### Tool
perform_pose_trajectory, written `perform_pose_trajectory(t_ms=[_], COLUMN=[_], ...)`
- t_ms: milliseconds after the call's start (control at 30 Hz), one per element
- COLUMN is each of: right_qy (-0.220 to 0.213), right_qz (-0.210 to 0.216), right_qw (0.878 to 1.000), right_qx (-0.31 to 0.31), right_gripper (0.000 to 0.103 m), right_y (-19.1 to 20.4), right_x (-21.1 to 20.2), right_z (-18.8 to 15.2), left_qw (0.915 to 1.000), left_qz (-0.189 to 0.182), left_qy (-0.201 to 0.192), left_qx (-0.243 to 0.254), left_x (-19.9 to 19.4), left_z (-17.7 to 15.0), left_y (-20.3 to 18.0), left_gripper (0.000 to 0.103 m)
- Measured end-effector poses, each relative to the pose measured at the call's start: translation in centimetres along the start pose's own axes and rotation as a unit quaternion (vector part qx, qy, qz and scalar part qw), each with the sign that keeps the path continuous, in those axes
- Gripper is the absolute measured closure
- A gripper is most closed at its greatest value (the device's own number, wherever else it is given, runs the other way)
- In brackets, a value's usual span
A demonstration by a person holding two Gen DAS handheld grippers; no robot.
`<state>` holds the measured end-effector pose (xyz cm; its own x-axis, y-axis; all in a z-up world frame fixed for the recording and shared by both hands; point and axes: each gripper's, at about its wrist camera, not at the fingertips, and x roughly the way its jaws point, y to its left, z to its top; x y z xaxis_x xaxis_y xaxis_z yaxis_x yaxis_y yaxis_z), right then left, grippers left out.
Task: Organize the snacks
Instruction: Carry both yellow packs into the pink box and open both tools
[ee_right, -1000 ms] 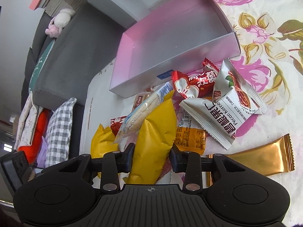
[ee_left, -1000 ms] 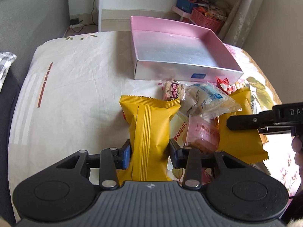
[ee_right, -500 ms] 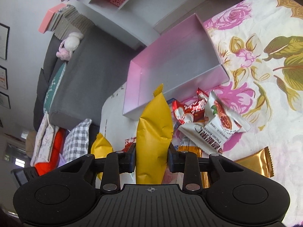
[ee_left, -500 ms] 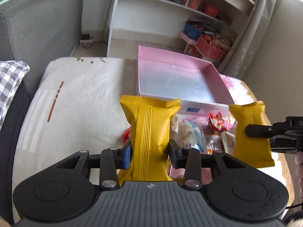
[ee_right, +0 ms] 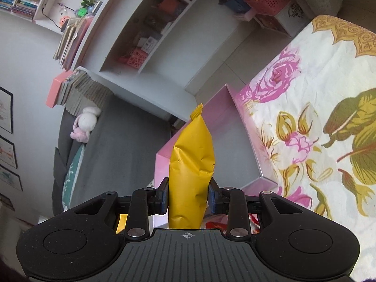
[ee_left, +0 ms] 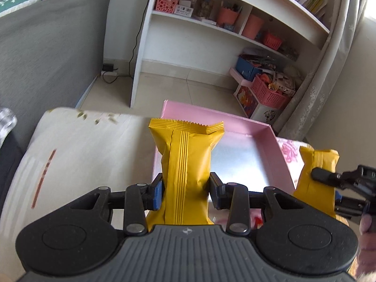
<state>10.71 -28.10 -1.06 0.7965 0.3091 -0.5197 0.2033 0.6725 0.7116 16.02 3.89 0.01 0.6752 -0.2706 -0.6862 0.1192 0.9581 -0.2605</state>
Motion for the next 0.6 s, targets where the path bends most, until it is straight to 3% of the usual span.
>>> perform_pose_trajectory(t_ms=[267, 433, 600], right_qy=[-0.020, -0.015, -0.010], right_qz=[-0.008, -0.029, -0.037], right_qw=[0.999, 0.999, 0.997], right_qx=[-0.031, -0.040, -0.063], right_gripper=[0.072, 0.072, 0.072], right_y=[-1.0, -2.1, -2.2], right_x=[1.6, 2.8, 3.5], right_z=[1.3, 1.7, 1.7], left_qw=[0.9981, 0.9950, 0.9952], left_qz=[0.021, 0.056, 0.073], left_qy=[-0.029, -0.002, 0.036], left_qx=[0.049, 0.083, 0.054], left_x=[4.0, 6.0, 6.7], left_z=[1.5, 0.7, -0.1], left_y=[-2.6, -2.8, -1.0], left_gripper=[0.068, 0.068, 0.068])
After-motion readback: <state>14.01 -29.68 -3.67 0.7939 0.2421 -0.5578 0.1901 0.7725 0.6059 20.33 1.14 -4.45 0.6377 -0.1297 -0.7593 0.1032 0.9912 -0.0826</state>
